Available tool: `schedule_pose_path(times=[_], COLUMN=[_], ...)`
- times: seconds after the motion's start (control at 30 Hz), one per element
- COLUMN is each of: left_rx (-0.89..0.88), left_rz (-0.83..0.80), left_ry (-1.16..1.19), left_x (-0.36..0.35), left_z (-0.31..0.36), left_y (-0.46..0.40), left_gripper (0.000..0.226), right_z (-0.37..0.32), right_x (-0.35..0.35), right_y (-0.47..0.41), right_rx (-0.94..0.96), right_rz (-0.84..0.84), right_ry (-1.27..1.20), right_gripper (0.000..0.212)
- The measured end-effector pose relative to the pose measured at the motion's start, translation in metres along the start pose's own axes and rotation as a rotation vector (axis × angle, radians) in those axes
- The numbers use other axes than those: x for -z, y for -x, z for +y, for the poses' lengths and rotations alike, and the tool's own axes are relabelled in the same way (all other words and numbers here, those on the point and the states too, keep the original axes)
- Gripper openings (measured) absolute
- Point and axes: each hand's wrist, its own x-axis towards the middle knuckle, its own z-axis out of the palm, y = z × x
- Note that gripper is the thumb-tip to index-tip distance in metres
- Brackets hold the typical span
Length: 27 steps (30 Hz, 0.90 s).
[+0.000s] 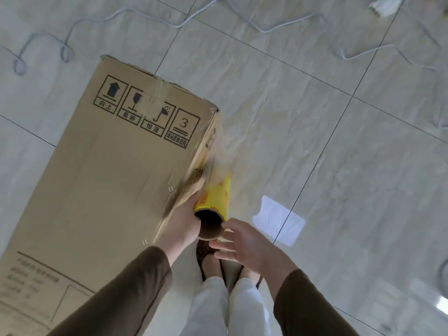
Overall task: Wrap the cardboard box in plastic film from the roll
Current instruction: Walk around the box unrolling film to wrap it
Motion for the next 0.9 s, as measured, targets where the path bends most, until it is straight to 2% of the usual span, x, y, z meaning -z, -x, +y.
schedule_pose_path(times=[0.07, 0.13, 0.17, 0.23, 0.33, 0.4, 0.5, 0.6, 0.67, 0.73, 0.83, 0.9], left_rx=[-0.057, -0.087, -0.103, -0.139, -0.25, -0.278, -0.114, 0.102, 0.152, 0.107, -0.082, -0.166], left_rz=[-0.068, -0.112, -0.136, -0.182, -0.136, -0.082, -0.034, -0.013, -0.022, -0.03, -0.089, -0.172], left_ry=[-0.167, -0.317, -0.428, -0.669, -0.911, -0.843, -0.3, 0.074, 0.206, 0.115, -0.271, -0.474], left_x=[0.01, 0.011, 0.009, 0.004, -0.001, -0.003, -0.002, -0.014, -0.025, -0.022, -0.004, 0.005], left_z=[-0.001, 0.003, 0.005, 0.005, 0.005, -0.001, -0.026, -0.055, -0.072, -0.08, -0.087, -0.09], left_y=[-0.007, -0.009, -0.008, -0.008, -0.007, -0.002, 0.02, 0.048, 0.061, 0.067, 0.059, 0.055], left_gripper=[0.077, 0.075, 0.072, 0.061, 0.049, 0.061, 0.078, 0.071, 0.057, 0.056, 0.063, 0.061], right_z=[-0.002, -0.01, -0.013, -0.009, 0.016, 0.032, 0.047, 0.063, 0.08, 0.101, 0.127, 0.143], right_x=[0.018, 0.022, 0.018, 0.003, -0.016, -0.018, -0.013, -0.016, -0.025, -0.033, -0.038, -0.044], right_y=[-0.01, -0.03, -0.04, -0.059, -0.071, -0.074, -0.076, -0.076, -0.079, -0.082, -0.082, -0.08], right_rx=[-0.016, -0.007, -0.014, -0.083, -0.168, -0.173, -0.172, -0.175, -0.183, -0.171, -0.113, -0.136], right_rz=[-0.015, 0.121, 0.159, 0.117, 0.054, 0.084, 0.084, 0.057, 0.061, 0.051, 0.008, 0.078], right_ry=[-0.179, -0.259, -0.252, -0.27, -0.367, -0.431, -0.581, -0.705, -0.751, -0.8, -0.731, -0.666], right_gripper=[0.076, 0.09, 0.091, 0.09, 0.084, 0.077, 0.074, 0.076, 0.074, 0.065, 0.043, 0.038])
